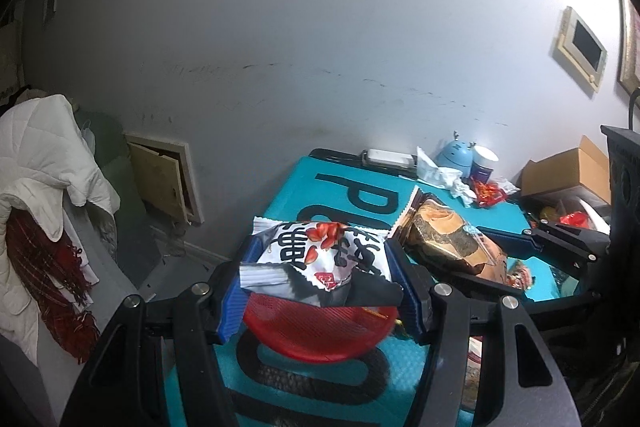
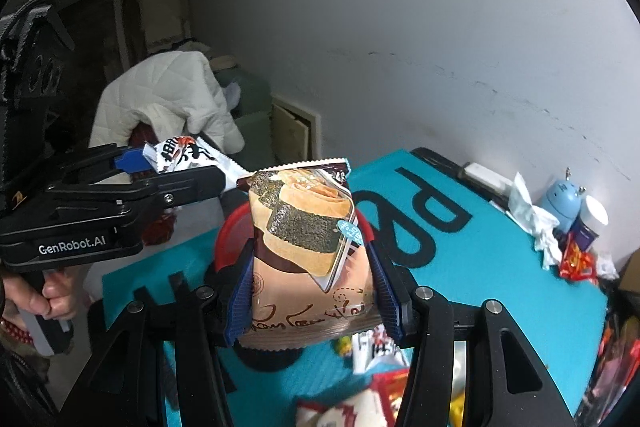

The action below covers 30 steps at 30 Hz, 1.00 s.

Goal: Organize snacks
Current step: 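Carry the white packet with the left tool while the right tool carries the tan bag to the basket, then open the left tool over the red basket while the right tool releases the tan bag into it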

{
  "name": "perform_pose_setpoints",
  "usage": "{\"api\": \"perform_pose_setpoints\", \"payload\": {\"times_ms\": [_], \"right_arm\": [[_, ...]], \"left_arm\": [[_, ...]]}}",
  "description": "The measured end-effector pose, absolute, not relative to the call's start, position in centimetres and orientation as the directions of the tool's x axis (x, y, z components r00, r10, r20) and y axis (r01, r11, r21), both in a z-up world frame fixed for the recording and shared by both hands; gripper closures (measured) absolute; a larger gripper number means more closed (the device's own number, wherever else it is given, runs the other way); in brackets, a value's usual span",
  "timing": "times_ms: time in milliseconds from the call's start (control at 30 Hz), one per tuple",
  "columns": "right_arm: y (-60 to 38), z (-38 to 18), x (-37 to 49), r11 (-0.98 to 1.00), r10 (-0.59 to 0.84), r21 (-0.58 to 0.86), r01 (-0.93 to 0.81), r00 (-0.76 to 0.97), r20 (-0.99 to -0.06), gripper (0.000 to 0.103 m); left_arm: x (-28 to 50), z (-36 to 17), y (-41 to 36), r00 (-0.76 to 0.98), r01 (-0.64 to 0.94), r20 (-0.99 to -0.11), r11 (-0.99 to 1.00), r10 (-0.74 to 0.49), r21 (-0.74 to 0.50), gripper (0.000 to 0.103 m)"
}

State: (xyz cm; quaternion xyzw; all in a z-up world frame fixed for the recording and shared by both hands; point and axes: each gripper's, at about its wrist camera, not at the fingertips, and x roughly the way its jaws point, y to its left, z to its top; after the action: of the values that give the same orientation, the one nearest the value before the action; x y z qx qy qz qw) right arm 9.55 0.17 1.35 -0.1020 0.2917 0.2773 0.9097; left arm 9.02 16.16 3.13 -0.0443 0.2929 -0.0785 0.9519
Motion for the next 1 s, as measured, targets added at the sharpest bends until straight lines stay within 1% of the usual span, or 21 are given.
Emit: {"api": "perform_pose_setpoints", "payload": {"times_ms": [100,333,400,567,733,867,1000], "right_arm": [[0.8,1.0,10.9,0.829,0.429,-0.031,-0.558,0.671,-0.605,0.05],[2.2,0.5,13.6,0.826,0.402,-0.066,-0.56,0.666,-0.628,0.05],[2.5,0.3,14.2,0.825,0.397,-0.073,-0.561,0.666,-0.632,0.05],[3.3,-0.8,15.7,0.824,0.367,-0.102,-0.557,0.662,-0.653,0.05],[3.6,-2.1,17.2,0.826,0.363,-0.08,-0.558,0.635,-0.682,0.05],[3.7,-3.2,18.1,0.83,0.353,-0.067,-0.553,0.615,-0.705,0.05],[3.7,-4.2,18.8,0.837,0.352,-0.041,-0.546,0.594,-0.723,0.05]], "left_arm": [[10.2,2.6,16.4,0.809,0.119,-0.562,0.984,-0.173,-0.132,0.042],[12.8,1.3,16.2,0.798,0.114,-0.585,0.99,-0.142,-0.084,0.042],[13.6,0.6,16.1,0.791,0.117,-0.597,0.991,-0.131,-0.063,0.042],[15.5,-1.1,16.0,0.755,0.117,-0.643,0.991,-0.127,-0.058,0.042],[17.2,-2.7,15.9,0.72,0.125,-0.683,0.991,-0.125,-0.049,0.042],[18.7,-3.9,16.0,0.701,0.109,-0.708,0.994,-0.089,-0.017,0.042],[19.9,-5.3,16.3,0.663,0.107,-0.742,0.993,-0.102,-0.041,0.042]]}}
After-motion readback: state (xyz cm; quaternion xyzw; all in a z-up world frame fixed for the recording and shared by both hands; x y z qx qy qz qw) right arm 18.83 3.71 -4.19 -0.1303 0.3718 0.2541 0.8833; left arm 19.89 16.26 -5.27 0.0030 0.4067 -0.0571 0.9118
